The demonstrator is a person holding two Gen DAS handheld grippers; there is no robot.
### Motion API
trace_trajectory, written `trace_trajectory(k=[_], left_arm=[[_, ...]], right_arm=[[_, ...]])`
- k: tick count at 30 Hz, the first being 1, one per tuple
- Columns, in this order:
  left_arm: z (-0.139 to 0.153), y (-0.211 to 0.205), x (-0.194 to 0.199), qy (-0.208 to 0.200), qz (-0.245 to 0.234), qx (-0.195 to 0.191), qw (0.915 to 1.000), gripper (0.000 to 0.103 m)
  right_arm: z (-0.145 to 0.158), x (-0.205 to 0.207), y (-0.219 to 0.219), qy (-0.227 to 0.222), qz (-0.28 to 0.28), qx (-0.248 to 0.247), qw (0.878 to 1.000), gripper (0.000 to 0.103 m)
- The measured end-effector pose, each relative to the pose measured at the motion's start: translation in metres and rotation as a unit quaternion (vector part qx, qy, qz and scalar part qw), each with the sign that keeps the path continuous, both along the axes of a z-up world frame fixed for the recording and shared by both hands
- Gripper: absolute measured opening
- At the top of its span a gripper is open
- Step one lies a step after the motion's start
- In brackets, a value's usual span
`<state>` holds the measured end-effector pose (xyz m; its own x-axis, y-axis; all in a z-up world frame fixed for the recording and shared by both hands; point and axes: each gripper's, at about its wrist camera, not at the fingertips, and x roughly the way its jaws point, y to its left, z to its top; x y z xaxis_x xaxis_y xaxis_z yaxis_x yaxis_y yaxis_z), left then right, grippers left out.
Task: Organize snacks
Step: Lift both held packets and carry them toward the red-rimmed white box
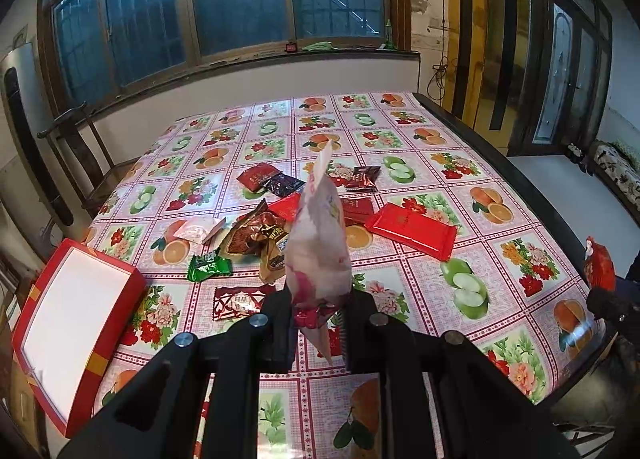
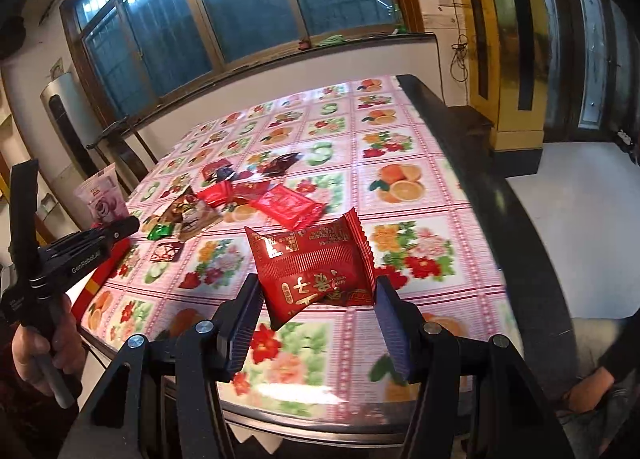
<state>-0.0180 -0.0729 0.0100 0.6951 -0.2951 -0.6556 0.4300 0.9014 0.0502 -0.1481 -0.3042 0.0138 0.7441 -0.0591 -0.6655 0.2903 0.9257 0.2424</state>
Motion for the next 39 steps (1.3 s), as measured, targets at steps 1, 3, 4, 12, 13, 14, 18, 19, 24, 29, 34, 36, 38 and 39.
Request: trace_trajectory(k=[1, 3, 4, 12, 13, 14, 18, 19, 24, 29, 34, 36, 38, 39], left_arm=[[0.001, 0.002, 0.000, -0.003, 0.001, -0.002, 1.0000, 0.016], [0.004, 0.004, 0.001, -0.008, 0.000, -0.006, 0.9999, 0.016], [0.004, 0.005, 0.002, -0.010, 0.000, -0.007, 0.9999, 0.016], [0.009, 0.005, 0.005, -0.011, -0.005, -0.017, 0.9998, 0.016], [0.009, 0.004, 0.005, -0.013, -0.006, -0.017, 0.9998, 0.016], [0.009, 0.004, 0.004, -0.015, -0.005, -0.015, 0.9998, 0.016], [0.008, 0.001, 0.005, -0.013, -0.003, -0.014, 0.9998, 0.016], [0.008, 0.000, 0.005, -0.013, -0.003, -0.013, 0.9998, 0.016], [0.007, -0.005, 0.003, -0.015, -0.005, -0.011, 0.9998, 0.016], [0.007, -0.007, 0.002, -0.015, -0.007, -0.010, 0.9998, 0.016], [0.007, -0.007, 0.002, -0.015, -0.005, -0.009, 0.9998, 0.016], [0.006, -0.008, 0.003, -0.014, -0.004, -0.008, 0.9999, 0.016], [0.006, -0.008, 0.003, -0.012, -0.003, -0.009, 0.9999, 0.016], [0.006, -0.008, 0.003, -0.012, -0.004, -0.008, 0.9999, 0.016]], right_arm=[[-0.001, 0.003, 0.004, -0.001, 0.000, 0.005, 1.000, 0.060], [-0.003, 0.007, 0.009, 0.000, 0.004, 0.013, 1.000, 0.060], [-0.004, 0.009, 0.012, 0.001, 0.005, 0.012, 1.000, 0.060], [-0.005, 0.010, 0.015, 0.004, 0.004, 0.014, 1.000, 0.060], [-0.005, 0.009, 0.015, 0.004, 0.004, 0.012, 1.000, 0.060], [-0.005, 0.009, 0.014, 0.003, 0.002, 0.011, 1.000, 0.060], [-0.006, 0.010, 0.009, 0.002, 0.004, 0.019, 1.000, 0.060], [-0.006, 0.009, 0.009, 0.001, 0.004, 0.019, 1.000, 0.060], [-0.006, 0.007, 0.006, -0.002, 0.003, 0.019, 1.000, 0.060], [-0.007, 0.006, 0.002, -0.003, 0.000, 0.024, 1.000, 0.060], [-0.007, 0.006, 0.001, -0.002, 0.002, 0.026, 1.000, 0.060], [-0.007, 0.005, 0.001, -0.002, 0.002, 0.028, 1.000, 0.060], [-0.009, 0.006, 0.001, -0.001, 0.002, 0.029, 1.000, 0.060], [-0.009, 0.006, 0.001, 0.000, 0.002, 0.029, 1.000, 0.060]])
